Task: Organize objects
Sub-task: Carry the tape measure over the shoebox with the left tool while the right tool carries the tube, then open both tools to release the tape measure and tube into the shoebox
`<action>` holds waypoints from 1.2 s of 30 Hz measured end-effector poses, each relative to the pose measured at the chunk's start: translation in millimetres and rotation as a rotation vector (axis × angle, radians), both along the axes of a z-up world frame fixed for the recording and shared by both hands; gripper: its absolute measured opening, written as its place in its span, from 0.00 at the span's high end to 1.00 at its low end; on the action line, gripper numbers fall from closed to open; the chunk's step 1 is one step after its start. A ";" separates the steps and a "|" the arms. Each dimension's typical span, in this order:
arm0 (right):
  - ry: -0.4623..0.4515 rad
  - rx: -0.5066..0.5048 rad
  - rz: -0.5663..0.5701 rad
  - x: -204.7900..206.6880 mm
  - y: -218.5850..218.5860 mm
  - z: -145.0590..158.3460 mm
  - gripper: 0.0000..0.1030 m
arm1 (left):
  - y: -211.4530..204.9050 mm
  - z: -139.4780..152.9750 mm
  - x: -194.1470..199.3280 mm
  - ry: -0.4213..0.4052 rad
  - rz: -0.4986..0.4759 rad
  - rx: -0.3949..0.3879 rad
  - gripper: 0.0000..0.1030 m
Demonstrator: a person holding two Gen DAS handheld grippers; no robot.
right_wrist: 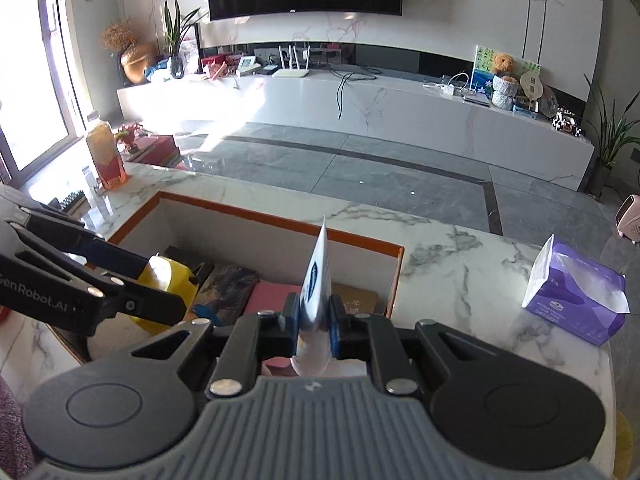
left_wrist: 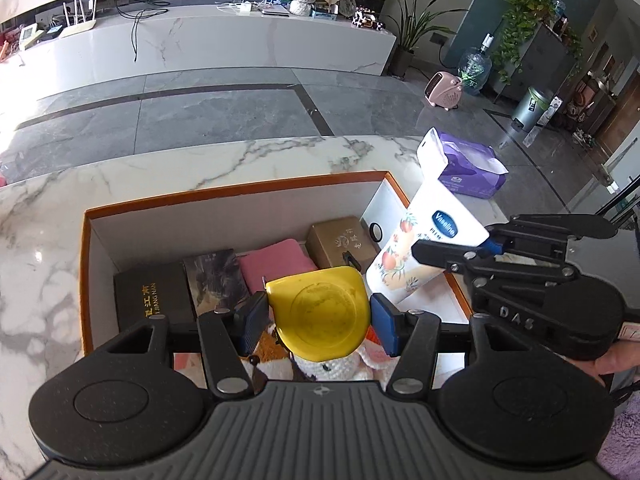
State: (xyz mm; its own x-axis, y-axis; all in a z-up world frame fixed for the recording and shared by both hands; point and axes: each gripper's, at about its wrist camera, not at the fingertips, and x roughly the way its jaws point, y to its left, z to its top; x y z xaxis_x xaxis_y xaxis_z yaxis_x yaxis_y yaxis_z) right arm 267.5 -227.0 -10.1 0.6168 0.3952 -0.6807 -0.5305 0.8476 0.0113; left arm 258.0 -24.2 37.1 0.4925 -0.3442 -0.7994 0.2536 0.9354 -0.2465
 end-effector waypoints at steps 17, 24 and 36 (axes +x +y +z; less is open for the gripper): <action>0.037 -0.219 0.137 40.4 26.5 -65.3 0.84 | -3.2 -32.8 38.1 0.066 0.018 -0.012 0.38; -0.010 -0.222 0.127 31.8 18.8 -51.2 0.77 | -10.9 -31.5 38.3 0.072 0.010 -0.039 0.38; -0.167 -0.090 -0.156 -35.0 -1.6 -34.3 0.48 | -49.5 -40.9 39.1 0.052 -0.058 0.079 0.38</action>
